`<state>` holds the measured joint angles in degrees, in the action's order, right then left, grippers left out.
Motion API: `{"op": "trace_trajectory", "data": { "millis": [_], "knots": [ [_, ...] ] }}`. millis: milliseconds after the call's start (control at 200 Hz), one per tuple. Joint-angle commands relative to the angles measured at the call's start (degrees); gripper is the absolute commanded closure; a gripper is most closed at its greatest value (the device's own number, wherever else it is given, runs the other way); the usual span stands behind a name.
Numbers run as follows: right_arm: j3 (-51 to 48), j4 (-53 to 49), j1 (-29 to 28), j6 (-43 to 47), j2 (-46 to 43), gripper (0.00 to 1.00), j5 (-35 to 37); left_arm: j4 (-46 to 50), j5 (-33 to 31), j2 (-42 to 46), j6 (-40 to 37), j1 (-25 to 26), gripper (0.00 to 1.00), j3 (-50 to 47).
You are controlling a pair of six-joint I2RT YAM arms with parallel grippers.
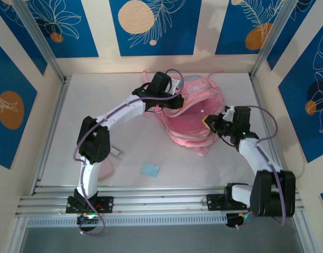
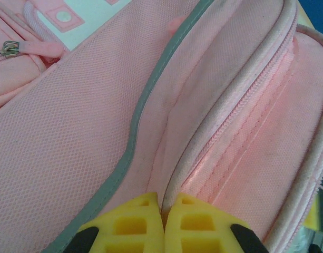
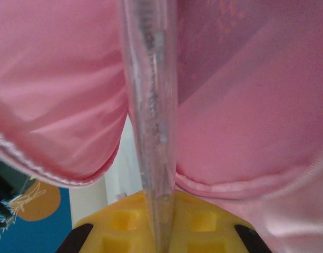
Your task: Pack books, pencil case, and school supplies into a backpack
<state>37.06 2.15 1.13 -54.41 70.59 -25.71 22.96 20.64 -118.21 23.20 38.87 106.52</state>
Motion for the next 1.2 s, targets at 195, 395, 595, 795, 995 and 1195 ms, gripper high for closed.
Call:
{"op": "trace_trajectory", "data": {
  "millis": [195,395,595,795,995,1195],
  "knots": [
    [10.4,18.1,-8.7,-7.7,17.9,1.0,5.8,-5.0,0.5,4.8,4.7,-0.6,1.0,-0.4],
    [17.8,21.9,-10.7,-14.6,29.6,1.0,10.8,-6.1,-0.6,6.3,5.2,-0.7,1.0,-2.1],
    [22.9,14.8,-10.9,-16.1,33.0,0.8,11.6,-6.7,-1.8,7.0,5.2,-1.2,1.0,-3.5],
    [20.8,-0.6,-10.9,-10.0,24.3,0.44,17.5,-7.7,-2.1,7.7,5.7,-2.1,1.0,-5.6],
    [16.3,-13.9,-10.1,-2.0,10.9,0.36,22.1,-7.4,-2.4,8.6,5.0,-2.6,1.0,-6.9],
    [14.0,-27.0,-10.0,7.4,-1.4,0.3,24.5,-5.3,-5.1,10.8,2.5,-2.6,1.0,-11.1]
  ]
}}
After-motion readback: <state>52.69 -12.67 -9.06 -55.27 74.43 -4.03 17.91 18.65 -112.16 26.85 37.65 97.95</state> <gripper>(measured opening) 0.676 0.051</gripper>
